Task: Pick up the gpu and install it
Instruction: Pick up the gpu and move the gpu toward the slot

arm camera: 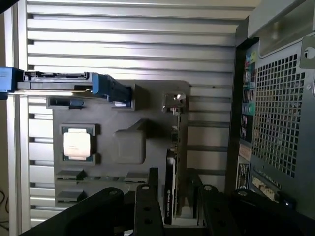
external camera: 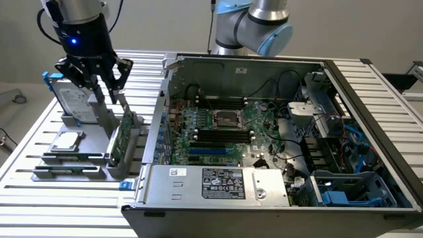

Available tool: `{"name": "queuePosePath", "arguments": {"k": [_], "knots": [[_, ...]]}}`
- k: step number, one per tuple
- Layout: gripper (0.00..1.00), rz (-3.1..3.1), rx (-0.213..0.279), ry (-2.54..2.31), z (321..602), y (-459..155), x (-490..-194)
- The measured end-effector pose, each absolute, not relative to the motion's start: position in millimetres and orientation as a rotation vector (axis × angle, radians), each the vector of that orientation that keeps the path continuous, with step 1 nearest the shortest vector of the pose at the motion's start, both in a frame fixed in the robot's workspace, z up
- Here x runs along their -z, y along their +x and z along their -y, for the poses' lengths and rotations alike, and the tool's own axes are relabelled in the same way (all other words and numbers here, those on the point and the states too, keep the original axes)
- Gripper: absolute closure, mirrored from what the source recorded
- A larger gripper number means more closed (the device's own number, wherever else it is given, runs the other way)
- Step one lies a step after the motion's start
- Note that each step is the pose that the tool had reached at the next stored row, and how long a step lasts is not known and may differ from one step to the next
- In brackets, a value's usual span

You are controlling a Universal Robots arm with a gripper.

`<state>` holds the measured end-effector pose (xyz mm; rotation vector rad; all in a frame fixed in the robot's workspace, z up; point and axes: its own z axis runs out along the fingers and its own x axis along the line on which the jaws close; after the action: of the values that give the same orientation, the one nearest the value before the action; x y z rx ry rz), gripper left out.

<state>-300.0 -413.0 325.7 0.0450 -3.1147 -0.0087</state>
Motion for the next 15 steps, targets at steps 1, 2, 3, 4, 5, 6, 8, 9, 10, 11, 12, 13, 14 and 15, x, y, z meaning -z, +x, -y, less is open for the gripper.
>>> {"name": "queuePosePath", "arguments": {"k": [1,2,3,4,5,6,8,9,10,11,12,13,14,15], "knots": [[0.64,3.115,0.009,0.045,414.9,-300.3,-323.9],[0.64,3.115,0.009,0.045,417.0,-300.5,-322.0],[0.64,3.115,0.009,0.045,418.9,-300.7,-320.2],[0.64,3.115,0.009,0.045,420.8,-300.8,-318.4],[0.64,3.115,0.009,0.045,422.4,-300.9,-316.5],[0.64,3.115,0.009,0.045,423.8,-301.1,-314.7],[0.64,3.115,0.009,0.045,426.6,-301.4,-311.1],[0.64,3.115,0.009,0.045,428.0,-301.5,-309.4],[0.64,3.115,0.009,0.045,429.3,-301.6,-307.6],[0.64,3.115,0.009,0.045,430.8,-301.7,-305.6],[0.64,3.115,0.009,0.045,432.2,-301.8,-303.8],[0.64,3.115,0.009,0.045,433.4,-301.8,-302.0],[0.64,3.115,0.009,0.045,434.6,-301.8,-300.2],[0.64,3.115,0.009,0.045,435.7,-301.8,-298.4]]}}
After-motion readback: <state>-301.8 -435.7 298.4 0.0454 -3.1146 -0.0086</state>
